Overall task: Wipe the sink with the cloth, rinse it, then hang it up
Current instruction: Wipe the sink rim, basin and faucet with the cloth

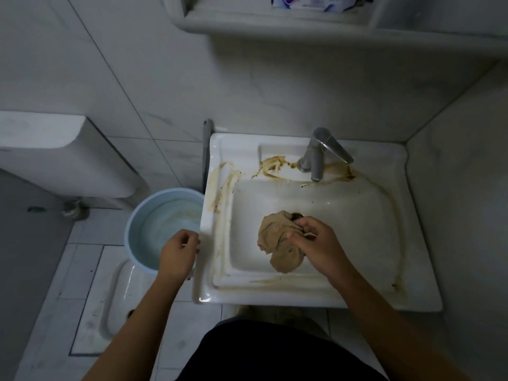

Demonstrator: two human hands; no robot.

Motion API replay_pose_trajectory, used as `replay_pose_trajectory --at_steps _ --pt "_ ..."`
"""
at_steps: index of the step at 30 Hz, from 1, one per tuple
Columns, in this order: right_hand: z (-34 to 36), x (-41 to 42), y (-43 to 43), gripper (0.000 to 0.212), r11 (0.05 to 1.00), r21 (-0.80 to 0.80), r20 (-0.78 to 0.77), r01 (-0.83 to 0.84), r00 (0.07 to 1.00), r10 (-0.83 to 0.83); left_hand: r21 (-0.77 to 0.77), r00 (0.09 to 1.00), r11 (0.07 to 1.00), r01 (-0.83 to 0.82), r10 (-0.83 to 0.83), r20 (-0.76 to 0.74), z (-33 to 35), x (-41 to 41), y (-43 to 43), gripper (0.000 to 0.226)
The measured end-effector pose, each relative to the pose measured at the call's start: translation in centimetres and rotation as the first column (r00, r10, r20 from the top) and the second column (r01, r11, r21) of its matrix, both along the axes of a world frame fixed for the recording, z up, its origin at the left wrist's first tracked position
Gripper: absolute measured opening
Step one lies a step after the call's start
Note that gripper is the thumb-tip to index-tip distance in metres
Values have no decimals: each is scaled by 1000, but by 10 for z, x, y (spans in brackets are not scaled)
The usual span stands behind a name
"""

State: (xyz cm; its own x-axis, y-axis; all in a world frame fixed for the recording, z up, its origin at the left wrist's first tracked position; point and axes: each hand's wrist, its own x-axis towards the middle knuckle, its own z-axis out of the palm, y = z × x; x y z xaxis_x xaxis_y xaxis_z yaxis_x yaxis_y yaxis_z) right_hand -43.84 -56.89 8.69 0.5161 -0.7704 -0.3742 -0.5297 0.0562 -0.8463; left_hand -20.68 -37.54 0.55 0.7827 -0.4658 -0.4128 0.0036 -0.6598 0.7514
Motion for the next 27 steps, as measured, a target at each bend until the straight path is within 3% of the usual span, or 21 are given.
replay_pose_trajectory --at_steps 3,6,16,24,27 --pt "-2 14 -11 14 999 7 -12 -43 999 43 46 997 998 -32 28 69 -7 5 -3 16" --pt "-4 28 -22 14 997 4 -5 -75 997 75 105 996 994 -24 15 89 -12 0 -9 31" --pt "-20 63 -67 22 996 -34 -67 -82 995 80 68 990 997 -19 9 141 -36 -23 -30 41" --pt "-26 100 -113 24 978 -203 -16 -55 998 53 73 987 997 -32 20 161 -51 -27 -30 39" --pt "-46 122 -127 36 972 -214 -37 -98 995 92 78 983 997 -27 12 181 -52 -27 -31 37"
